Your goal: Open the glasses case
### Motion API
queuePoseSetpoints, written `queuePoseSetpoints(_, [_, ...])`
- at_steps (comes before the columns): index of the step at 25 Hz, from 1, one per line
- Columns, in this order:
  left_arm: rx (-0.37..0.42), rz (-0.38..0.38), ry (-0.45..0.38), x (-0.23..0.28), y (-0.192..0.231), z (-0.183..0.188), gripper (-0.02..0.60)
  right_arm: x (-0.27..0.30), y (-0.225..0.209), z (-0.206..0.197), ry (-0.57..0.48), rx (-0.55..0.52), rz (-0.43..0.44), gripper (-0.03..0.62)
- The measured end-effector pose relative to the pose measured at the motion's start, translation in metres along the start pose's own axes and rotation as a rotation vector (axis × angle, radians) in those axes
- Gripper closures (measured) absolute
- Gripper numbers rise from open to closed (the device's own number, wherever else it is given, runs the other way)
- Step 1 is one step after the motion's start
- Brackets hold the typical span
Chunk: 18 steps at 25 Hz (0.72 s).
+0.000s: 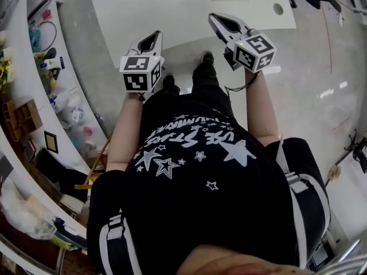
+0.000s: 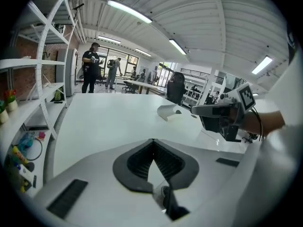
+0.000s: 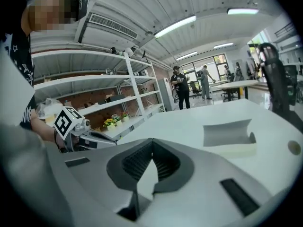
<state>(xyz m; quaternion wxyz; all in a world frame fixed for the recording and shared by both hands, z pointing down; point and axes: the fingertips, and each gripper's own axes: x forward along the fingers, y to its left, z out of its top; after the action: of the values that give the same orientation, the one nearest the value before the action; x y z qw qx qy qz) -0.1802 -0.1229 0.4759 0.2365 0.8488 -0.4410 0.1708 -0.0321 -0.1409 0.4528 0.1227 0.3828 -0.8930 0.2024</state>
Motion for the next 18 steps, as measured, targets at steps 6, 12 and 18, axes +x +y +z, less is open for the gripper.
queuePoseSetpoints(6, [-0.007,-0.039,-0.013,-0.040,-0.006,-0.016,0.569,-0.001,0.070,-0.021,0.043,-0.034,0.024,0.585])
queuePoseSetpoints(12, [-0.028,-0.070,-0.021,-0.057,-0.028,-0.035,0.569,-0.023,0.102,-0.053,0.092,-0.032,0.042,0.585])
queuePoseSetpoints(18, [-0.008,-0.088,-0.013,-0.076,-0.068,-0.059,0.569,-0.070,0.125,-0.086,0.112,-0.061,0.037,0.585])
